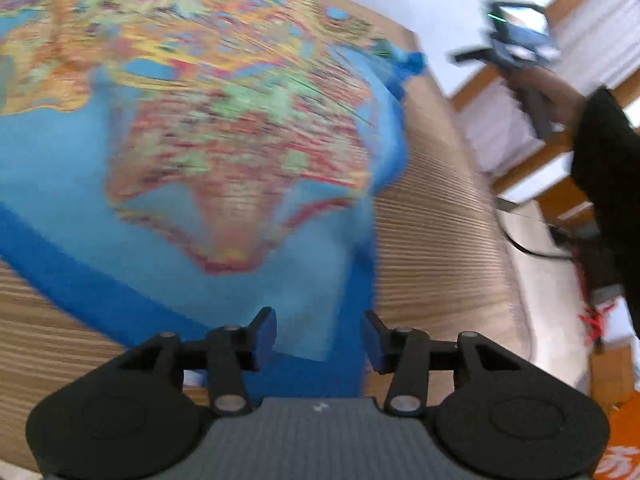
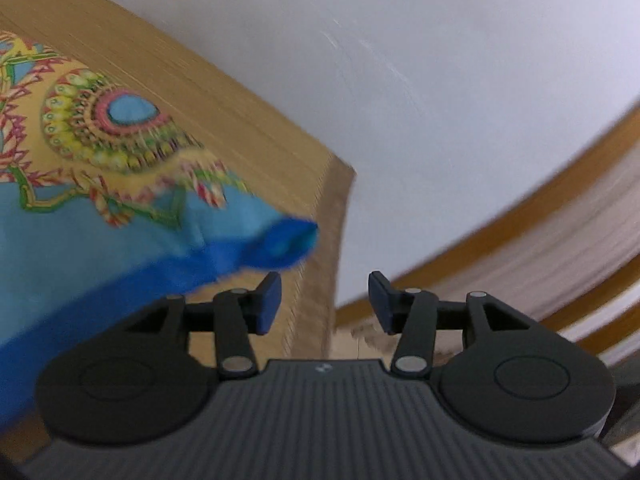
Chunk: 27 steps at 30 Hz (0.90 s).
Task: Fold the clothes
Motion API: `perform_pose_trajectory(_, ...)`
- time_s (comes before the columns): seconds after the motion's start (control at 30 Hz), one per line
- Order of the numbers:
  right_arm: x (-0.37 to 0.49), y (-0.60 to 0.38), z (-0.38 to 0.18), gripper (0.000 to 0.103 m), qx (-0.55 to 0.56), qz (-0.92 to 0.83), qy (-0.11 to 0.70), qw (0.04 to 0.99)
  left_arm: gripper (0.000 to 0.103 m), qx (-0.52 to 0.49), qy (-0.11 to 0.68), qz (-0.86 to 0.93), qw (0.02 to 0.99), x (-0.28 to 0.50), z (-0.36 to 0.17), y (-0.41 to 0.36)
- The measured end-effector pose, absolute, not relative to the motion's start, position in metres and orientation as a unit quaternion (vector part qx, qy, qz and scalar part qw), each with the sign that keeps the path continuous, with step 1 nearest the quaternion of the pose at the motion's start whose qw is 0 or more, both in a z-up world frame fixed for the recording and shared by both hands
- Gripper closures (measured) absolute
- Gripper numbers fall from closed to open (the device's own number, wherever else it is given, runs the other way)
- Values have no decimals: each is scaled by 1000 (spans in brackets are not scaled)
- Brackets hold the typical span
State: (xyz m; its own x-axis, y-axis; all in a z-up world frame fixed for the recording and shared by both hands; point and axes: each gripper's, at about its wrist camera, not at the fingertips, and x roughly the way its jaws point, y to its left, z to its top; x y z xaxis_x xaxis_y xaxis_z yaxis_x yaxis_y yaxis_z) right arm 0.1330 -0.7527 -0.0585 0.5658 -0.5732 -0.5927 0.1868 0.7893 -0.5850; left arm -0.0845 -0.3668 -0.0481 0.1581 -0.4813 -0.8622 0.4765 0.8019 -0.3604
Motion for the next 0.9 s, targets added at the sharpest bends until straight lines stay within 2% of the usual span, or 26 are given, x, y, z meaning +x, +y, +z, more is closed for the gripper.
perform_pose_trajectory(0.1, 84, -737, -44, 52, -178, -186, 392, 883, 53, 42, 558, -304, 771, -75, -52, -367)
perform_pose_trajectory(0.2, 23, -709, -41, 51, -88, -42, 396, 913, 52, 84, 552, -298, 774, -65, -59, -372)
perform_pose_trajectory(0.33, -28, -645, -64, 50, -33, 103, 406, 907, 55, 77, 586, -312, 744, -62, -78, -390)
perform_pose_trajectory(0.47, -61, -586, -82, 50, -6, 158, 394, 905, 52, 48, 599, -363, 712, -77, -83, -407)
perform_pose_trajectory(0.67, -79, -578, -83, 51, 13, 113, 414, 903, 52, 25, 598, -372, 709, -84, -80, -401)
perform_pose_trajectory(0.73, -84, -578, -84, 43, 18, 95, 422, 902, 51, 16, 593, -359, 721, -80, -72, -378)
perform_pose_trajectory(0.9, -98, -573, -80, 43, 29, 48, 433, 900, 49, -22, 565, -287, 774, -57, -50, -306)
